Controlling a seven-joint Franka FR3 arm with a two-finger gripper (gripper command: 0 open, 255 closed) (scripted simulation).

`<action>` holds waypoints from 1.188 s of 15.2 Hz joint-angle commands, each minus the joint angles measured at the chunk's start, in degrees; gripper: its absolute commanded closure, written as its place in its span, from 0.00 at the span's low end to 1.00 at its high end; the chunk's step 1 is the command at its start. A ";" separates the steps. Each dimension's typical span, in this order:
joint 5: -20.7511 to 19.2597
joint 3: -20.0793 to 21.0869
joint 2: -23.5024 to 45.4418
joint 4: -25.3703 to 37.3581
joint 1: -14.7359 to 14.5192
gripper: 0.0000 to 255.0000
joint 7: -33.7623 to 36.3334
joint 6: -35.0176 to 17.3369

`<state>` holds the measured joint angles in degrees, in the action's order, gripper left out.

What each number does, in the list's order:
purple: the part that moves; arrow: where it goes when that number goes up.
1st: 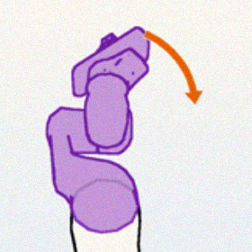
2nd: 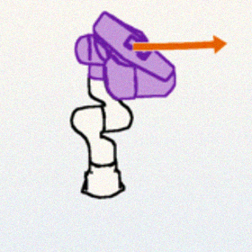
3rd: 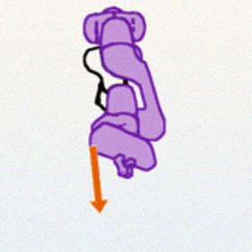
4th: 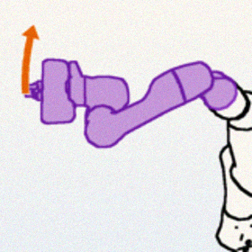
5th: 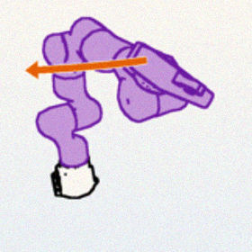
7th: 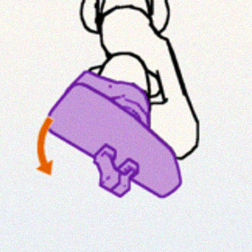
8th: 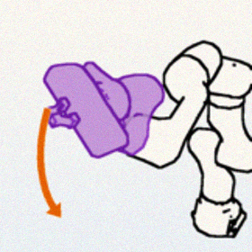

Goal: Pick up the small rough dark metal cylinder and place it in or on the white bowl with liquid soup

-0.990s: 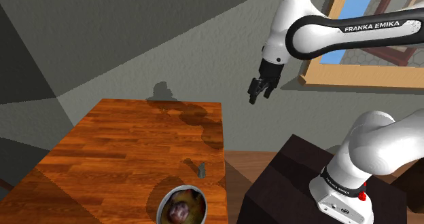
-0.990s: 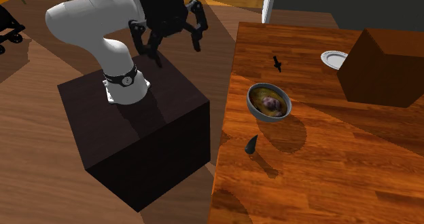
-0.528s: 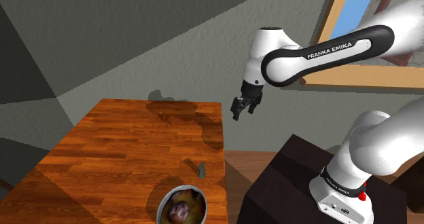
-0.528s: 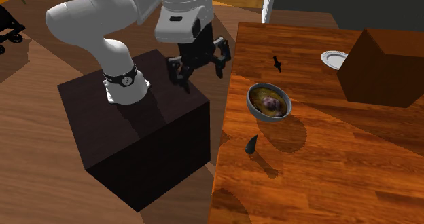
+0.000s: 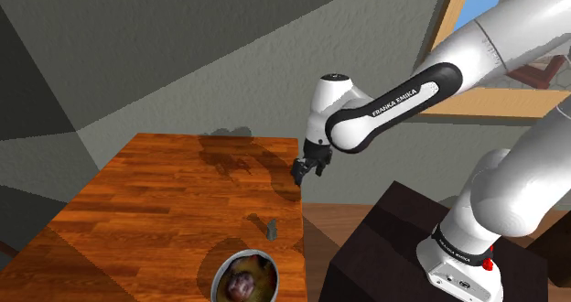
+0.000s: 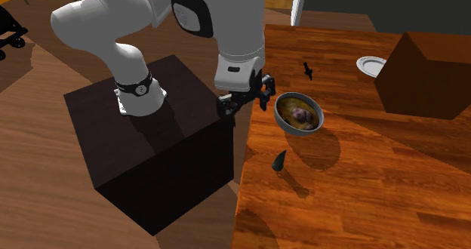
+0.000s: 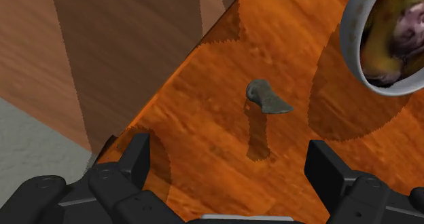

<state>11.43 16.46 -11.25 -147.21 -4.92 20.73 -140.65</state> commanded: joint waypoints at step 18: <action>-18.04 -3.73 41.63 19.48 -9.50 0.00 19.70 -20.96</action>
<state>-6.31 13.10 29.28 -128.43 -13.97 40.11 -161.18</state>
